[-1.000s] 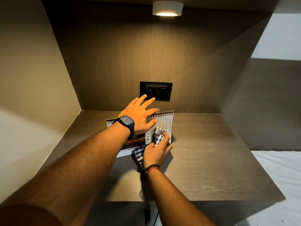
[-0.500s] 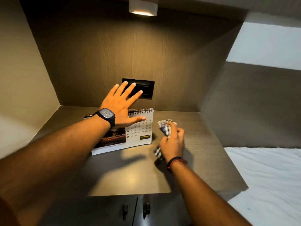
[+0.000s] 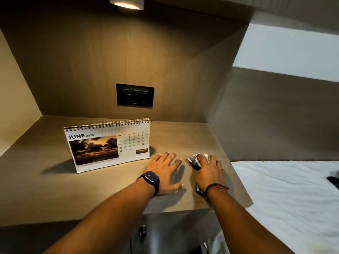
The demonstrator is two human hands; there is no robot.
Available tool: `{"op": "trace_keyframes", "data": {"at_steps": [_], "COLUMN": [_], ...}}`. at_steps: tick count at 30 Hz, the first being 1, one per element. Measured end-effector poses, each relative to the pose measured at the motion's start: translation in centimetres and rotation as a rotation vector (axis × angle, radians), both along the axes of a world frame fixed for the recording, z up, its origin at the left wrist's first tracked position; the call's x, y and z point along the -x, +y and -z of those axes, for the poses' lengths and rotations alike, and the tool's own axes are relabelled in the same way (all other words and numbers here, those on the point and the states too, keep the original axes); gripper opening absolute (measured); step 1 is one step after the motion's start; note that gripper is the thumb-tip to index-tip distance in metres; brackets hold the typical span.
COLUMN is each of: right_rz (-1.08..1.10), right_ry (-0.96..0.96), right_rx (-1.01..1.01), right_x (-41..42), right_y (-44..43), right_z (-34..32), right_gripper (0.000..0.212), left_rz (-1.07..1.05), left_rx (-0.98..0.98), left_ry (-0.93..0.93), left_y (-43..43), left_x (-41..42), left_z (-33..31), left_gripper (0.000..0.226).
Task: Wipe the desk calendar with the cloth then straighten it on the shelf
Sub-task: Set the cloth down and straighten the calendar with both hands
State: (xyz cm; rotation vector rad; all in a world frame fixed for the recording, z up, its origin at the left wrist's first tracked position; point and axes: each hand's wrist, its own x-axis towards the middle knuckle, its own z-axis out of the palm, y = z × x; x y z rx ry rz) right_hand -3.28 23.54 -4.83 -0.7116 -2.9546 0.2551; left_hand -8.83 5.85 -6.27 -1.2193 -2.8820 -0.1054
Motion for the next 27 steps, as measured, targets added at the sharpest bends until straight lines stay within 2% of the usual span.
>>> {"op": "trace_keyframes", "data": {"at_steps": [9, 12, 15, 17, 20, 22, 24, 27], "right_rz": [-0.062, -0.047, -0.039, -0.066, -0.119, -0.146, -0.178, -0.182], "right_ry": [-0.004, -0.012, 0.132, 0.294, 0.447, 0.472, 0.453, 0.443], "right_rx": [0.020, -0.040, -0.099, 0.028, 0.422, 0.680, 0.856, 1.018], "right_x": [-0.3, 0.0, 0.8, 2.0, 4.7, 6.3, 7.4, 8.4], "right_y": [1.5, 1.5, 0.2, -2.0, -7.0, -10.3, -13.2, -16.2], "right_z": [2.3, 2.2, 1.1, -0.2, -2.3, -3.5, -4.5, -5.3], "right_gripper": [0.078, 0.085, 0.089, 0.087, 0.082, 0.079, 0.081, 0.083], "left_rz": [-0.075, -0.096, -0.135, -0.173, -0.321, -0.489, -0.702, -1.041], "left_rx": [-0.047, -0.082, -0.178, -0.296, -0.473, -0.604, -0.777, -0.981], "left_ry": [-0.078, -0.066, 0.011, 0.090, 0.232, 0.332, 0.394, 0.352], "left_y": [0.8, 0.4, -1.3, -3.1, -6.8, -9.4, -12.1, -15.5], "left_x": [0.0, -0.1, -0.1, 0.1, 0.6, 0.8, 0.9, 1.4], "left_z": [3.7, 3.4, 2.0, 0.4, -2.6, -4.2, -5.3, -5.6], "left_gripper": [0.098, 0.098, 0.093, 0.088, 0.084, 0.085, 0.087, 0.089]}}
